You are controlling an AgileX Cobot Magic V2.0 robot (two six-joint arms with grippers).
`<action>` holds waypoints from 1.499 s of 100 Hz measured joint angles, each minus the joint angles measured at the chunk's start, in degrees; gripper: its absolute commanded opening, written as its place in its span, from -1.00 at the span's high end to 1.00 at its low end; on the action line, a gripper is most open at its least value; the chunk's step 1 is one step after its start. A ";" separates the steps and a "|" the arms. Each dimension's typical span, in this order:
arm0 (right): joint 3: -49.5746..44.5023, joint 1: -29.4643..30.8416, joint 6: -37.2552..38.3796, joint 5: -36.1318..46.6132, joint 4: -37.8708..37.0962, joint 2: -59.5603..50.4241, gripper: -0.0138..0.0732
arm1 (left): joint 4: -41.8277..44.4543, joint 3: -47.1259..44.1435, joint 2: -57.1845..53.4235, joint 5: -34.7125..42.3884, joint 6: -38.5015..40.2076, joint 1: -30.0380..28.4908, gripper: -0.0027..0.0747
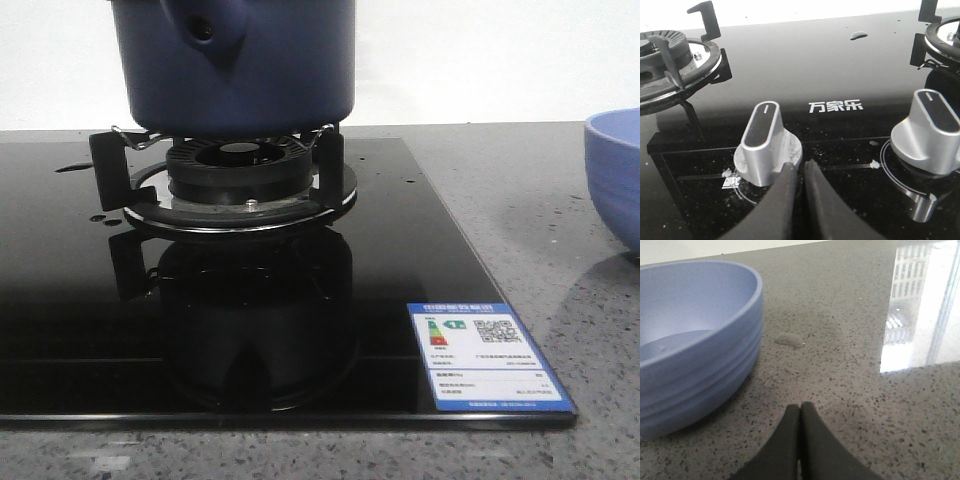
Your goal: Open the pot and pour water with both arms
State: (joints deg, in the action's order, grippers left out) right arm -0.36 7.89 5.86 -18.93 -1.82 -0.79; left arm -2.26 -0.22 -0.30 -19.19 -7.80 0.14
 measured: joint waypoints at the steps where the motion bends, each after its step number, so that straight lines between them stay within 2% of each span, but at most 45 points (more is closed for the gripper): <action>1: 0.00 0.00 0.00 0.00 0.00 0.00 0.83 | 0.00 0.00 0.00 0.00 0.00 0.00 0.98; 85: 0.00 0.00 0.00 0.95 0.26 0.00 0.83 | 0.00 0.00 0.00 0.00 0.00 0.00 0.98; 92: -0.10 0.09 0.00 3.66 5.67 0.00 0.83 | 0.00 0.00 0.00 0.00 0.00 0.00 0.98; 109: -0.10 0.09 0.00 13.93 26.15 0.00 0.83 | 0.75 0.00 0.00 0.93 0.00 0.00 0.98; 116: -0.10 0.09 0.00 16.28 31.36 0.00 0.83 | 1.10 0.00 0.00 2.56 0.00 0.00 0.98; 132: -0.10 0.09 0.00 18.53 35.91 0.00 0.83 | -0.04 0.00 0.00 8.22 0.00 0.00 0.98; 139: -0.10 0.09 0.00 18.93 36.32 0.00 0.83 | -5.15 0.00 0.00 10.82 0.00 0.00 0.98; 150: -0.10 0.09 0.00 18.93 36.52 0.00 0.83 | -18.49 0.00 0.00 14.83 0.00 0.00 0.98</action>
State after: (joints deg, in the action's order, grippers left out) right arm -0.46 7.99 5.86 0.00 34.70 -0.79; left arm -20.75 -0.22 -0.30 -4.36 -7.80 0.14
